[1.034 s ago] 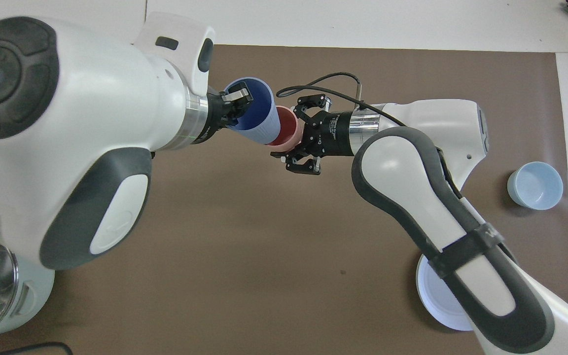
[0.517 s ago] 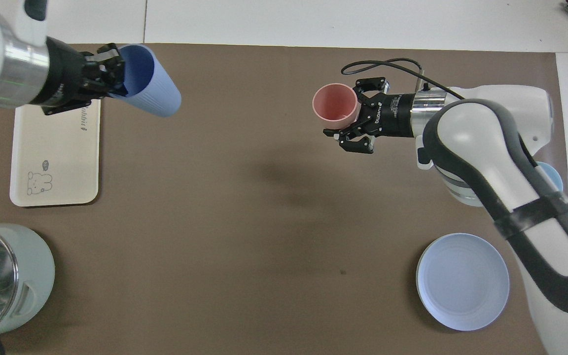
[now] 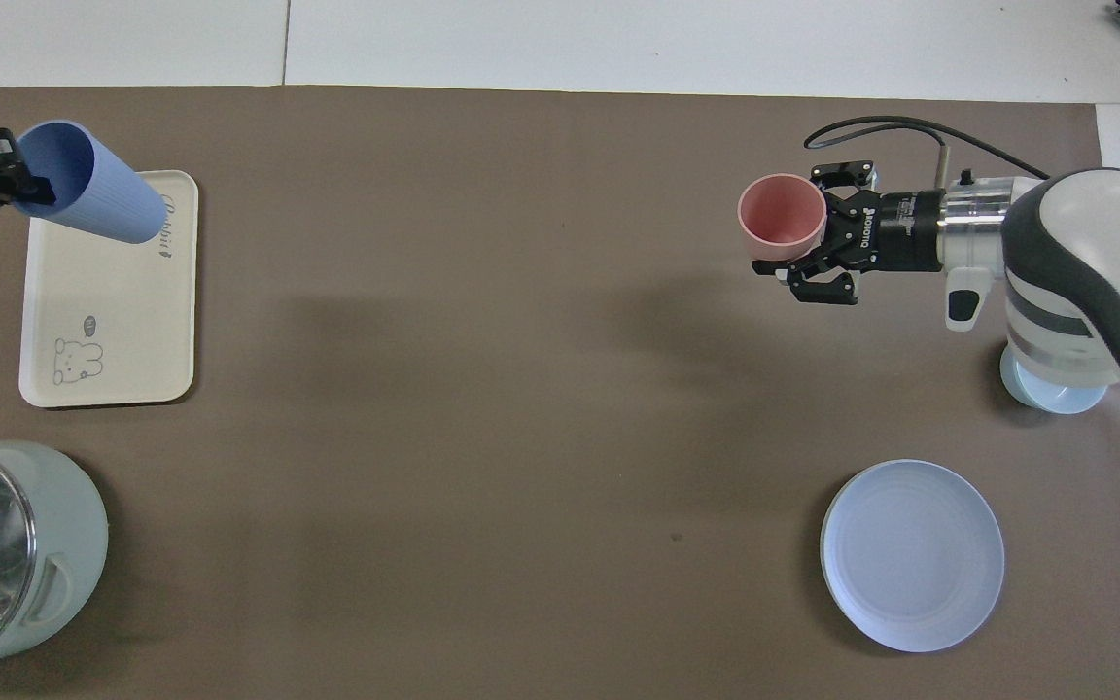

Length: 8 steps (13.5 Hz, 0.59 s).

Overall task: Place cup on tray
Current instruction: 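Lower the blue cup onto the tray while the right gripper lowers the pink cup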

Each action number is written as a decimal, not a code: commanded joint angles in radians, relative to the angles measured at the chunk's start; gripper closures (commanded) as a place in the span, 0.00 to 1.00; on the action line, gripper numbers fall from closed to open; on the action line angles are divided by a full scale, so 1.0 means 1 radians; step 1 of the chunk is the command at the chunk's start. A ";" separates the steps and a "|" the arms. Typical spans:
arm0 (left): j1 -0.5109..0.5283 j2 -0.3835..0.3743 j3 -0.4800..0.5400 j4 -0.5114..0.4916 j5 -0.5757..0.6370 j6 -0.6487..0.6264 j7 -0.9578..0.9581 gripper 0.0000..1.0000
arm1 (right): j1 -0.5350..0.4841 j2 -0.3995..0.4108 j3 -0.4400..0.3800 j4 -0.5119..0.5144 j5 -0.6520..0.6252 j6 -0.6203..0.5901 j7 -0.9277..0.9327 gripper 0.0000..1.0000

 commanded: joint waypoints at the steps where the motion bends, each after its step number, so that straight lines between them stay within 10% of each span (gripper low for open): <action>1: 0.095 0.028 -0.011 -0.144 -0.017 0.186 0.177 1.00 | -0.073 0.069 0.013 -0.009 0.067 -0.078 -0.190 1.00; 8: 0.116 -0.005 -0.015 -0.344 -0.022 0.336 0.190 1.00 | -0.147 0.134 0.013 -0.060 0.075 -0.116 -0.402 1.00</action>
